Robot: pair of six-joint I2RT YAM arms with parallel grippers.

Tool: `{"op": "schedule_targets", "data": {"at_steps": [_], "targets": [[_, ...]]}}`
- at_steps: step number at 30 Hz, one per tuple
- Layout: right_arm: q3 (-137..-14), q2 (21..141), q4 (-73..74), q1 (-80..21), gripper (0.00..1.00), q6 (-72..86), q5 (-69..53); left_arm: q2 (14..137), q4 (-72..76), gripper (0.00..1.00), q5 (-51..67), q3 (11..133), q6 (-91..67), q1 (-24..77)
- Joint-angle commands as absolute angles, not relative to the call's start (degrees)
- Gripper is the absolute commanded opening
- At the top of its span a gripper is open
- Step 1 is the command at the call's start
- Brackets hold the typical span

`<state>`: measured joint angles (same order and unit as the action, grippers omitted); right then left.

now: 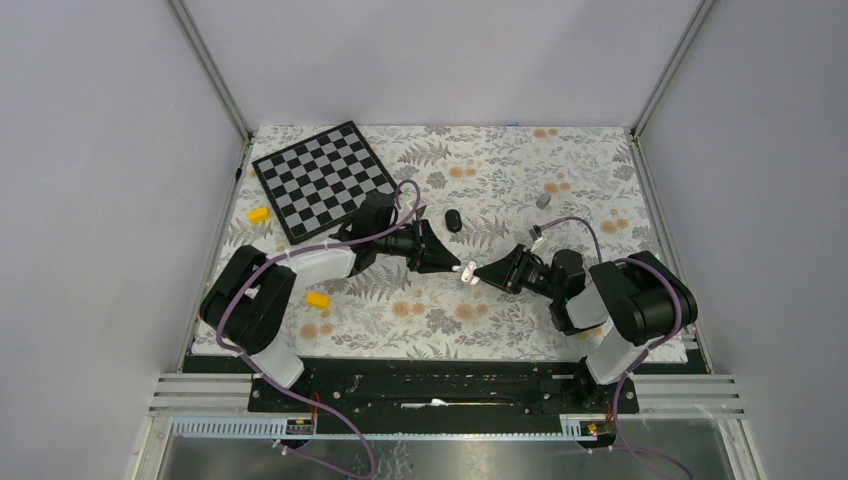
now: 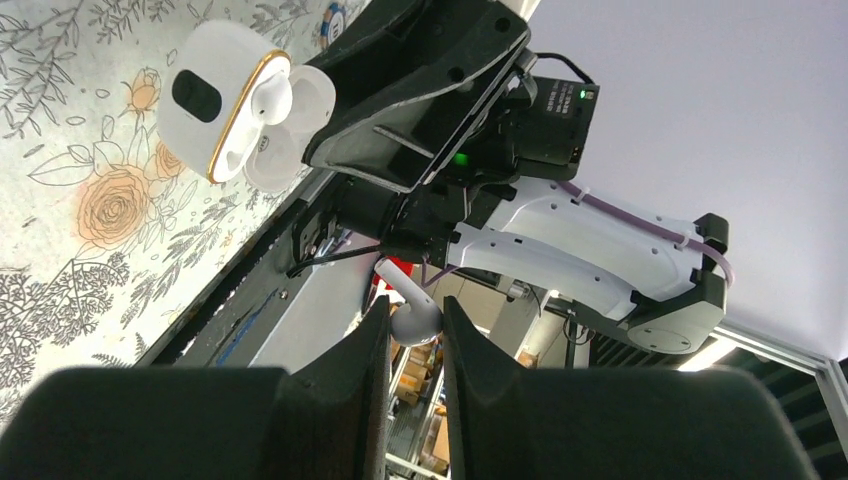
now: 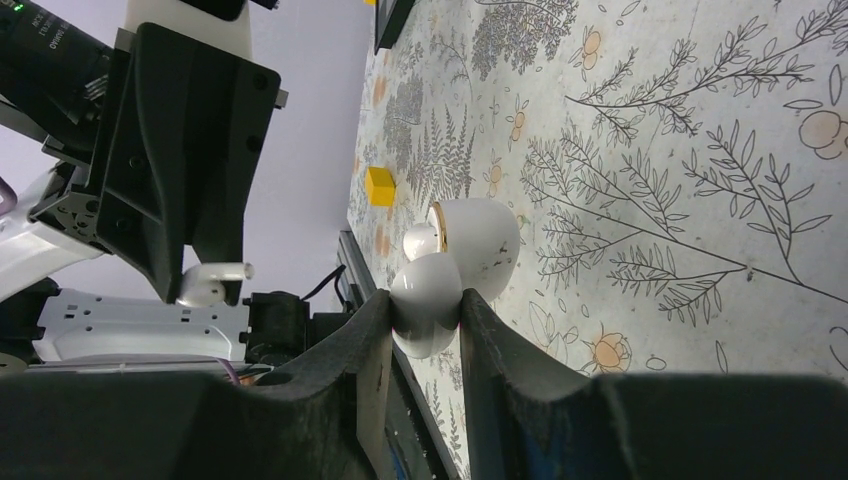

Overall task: Insert the wireless bluetooth earbuds into the charging case
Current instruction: Place the earbud in the charging case.

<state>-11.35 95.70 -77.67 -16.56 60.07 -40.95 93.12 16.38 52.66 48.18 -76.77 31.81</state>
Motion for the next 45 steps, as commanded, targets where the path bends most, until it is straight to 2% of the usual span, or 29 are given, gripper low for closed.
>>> {"op": "schedule_targets", "data": {"at_steps": [1,8,22,45], "targets": [[-10.88,94.26,-81.42,-17.28,0.0,58.56,-39.66,93.99,20.12,0.07,52.95,47.29,-77.57,33.67],[-11.25,94.12,-84.43,-18.19,0.0,60.54,-39.95,94.72,18.58,0.06,53.1,46.94,-76.24,34.28],[-12.13,86.28,-72.4,-19.08,0.0,55.57,-38.86,98.63,18.4,0.06,52.91,50.17,-75.26,34.37],[-12.13,83.38,-70.24,-19.45,0.0,54.84,-38.41,102.63,19.65,0.06,51.71,51.59,-75.29,34.45]]}}
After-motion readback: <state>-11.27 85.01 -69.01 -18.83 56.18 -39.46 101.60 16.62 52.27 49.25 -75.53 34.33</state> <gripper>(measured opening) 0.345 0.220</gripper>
